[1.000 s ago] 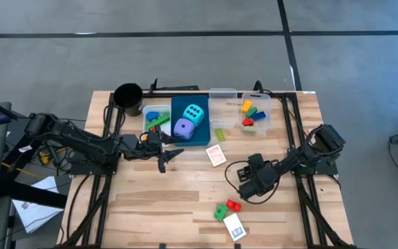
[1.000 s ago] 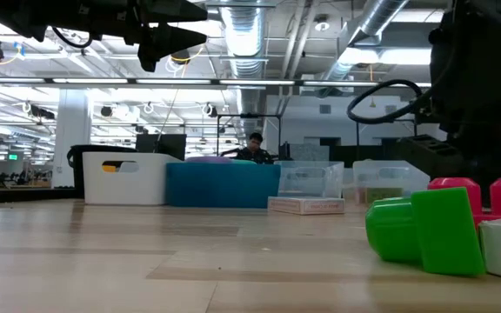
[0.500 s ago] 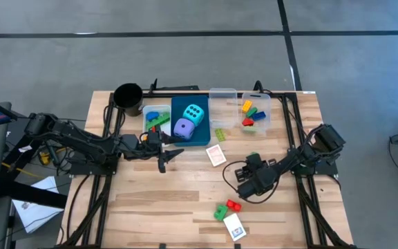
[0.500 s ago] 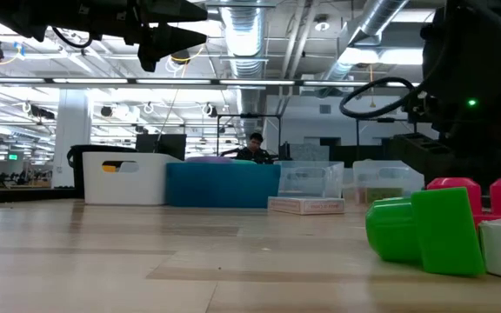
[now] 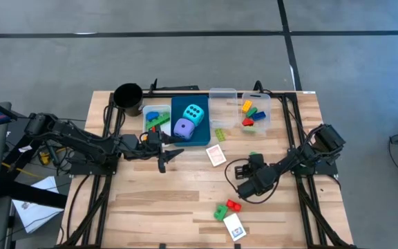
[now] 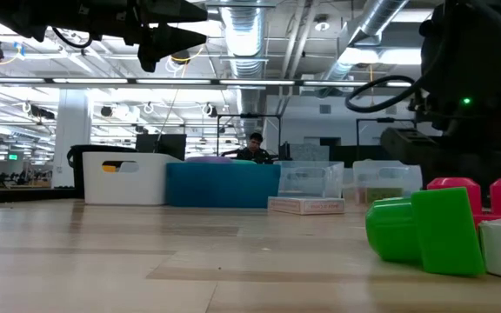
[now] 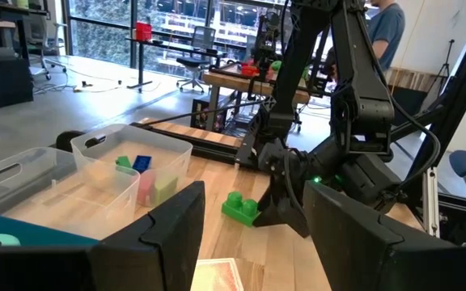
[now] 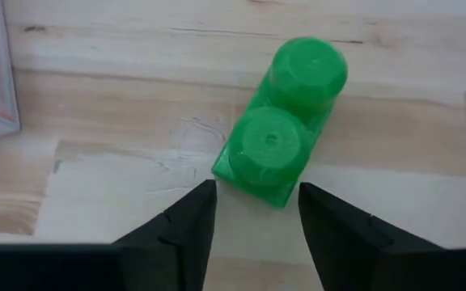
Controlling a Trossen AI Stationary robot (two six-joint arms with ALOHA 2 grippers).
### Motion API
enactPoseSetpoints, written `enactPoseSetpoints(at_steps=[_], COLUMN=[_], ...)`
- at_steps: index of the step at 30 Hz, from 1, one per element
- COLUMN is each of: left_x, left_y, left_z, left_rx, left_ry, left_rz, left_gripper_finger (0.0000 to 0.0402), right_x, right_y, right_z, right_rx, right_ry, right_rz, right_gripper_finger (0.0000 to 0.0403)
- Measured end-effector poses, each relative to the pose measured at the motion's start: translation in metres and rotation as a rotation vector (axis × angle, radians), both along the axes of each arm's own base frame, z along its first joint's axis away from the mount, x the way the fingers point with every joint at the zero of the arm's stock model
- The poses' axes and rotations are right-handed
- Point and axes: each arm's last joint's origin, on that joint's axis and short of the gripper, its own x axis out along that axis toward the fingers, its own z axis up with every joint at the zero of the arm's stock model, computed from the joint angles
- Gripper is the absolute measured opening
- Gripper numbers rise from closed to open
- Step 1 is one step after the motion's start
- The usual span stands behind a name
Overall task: Pick & Place Toys
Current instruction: Put the top large green game piece into the white bin
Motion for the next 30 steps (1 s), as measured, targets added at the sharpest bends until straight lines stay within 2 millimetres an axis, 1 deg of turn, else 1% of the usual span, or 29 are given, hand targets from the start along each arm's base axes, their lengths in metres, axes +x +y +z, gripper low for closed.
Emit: enactPoseSetpoints(at_steps=[4, 10, 18, 21, 30], left_x=[0.000, 0.000, 0.000, 0.000, 0.000], left_y=[0.000, 0.000, 0.000, 0.000, 0.000], left_z=[0.000, 0.000, 0.000, 0.000, 0.000], left_rx=[0.000, 0.000, 0.000, 0.000, 0.002], left_ry=[0.000, 0.000, 0.000, 0.001, 0.001], left_rz=[0.004, 0.004, 0.003, 0.003, -0.002], left_gripper_finger=[0.0204, 0.0204, 0.0204, 0.0204, 0.0204], right_x=[0.000, 0.005, 0.014, 0.015, 0.020], right_y=[0.000, 0.002, 0.001, -0.001, -0.007], right_z=[0.000, -0.001, -0.001, -0.001, -0.001], right_rx=[0.005, 0.030, 0.063, 0.058, 0.051], right_ry=[-0.032, -0.083, -0.154, -0.136, -0.176], right_rz=[-0.044, -0.048, -0.052, -0.020, -0.075], right_gripper_finger=[0.0157, 0.0140, 0.0141, 0.0141, 0.0139])
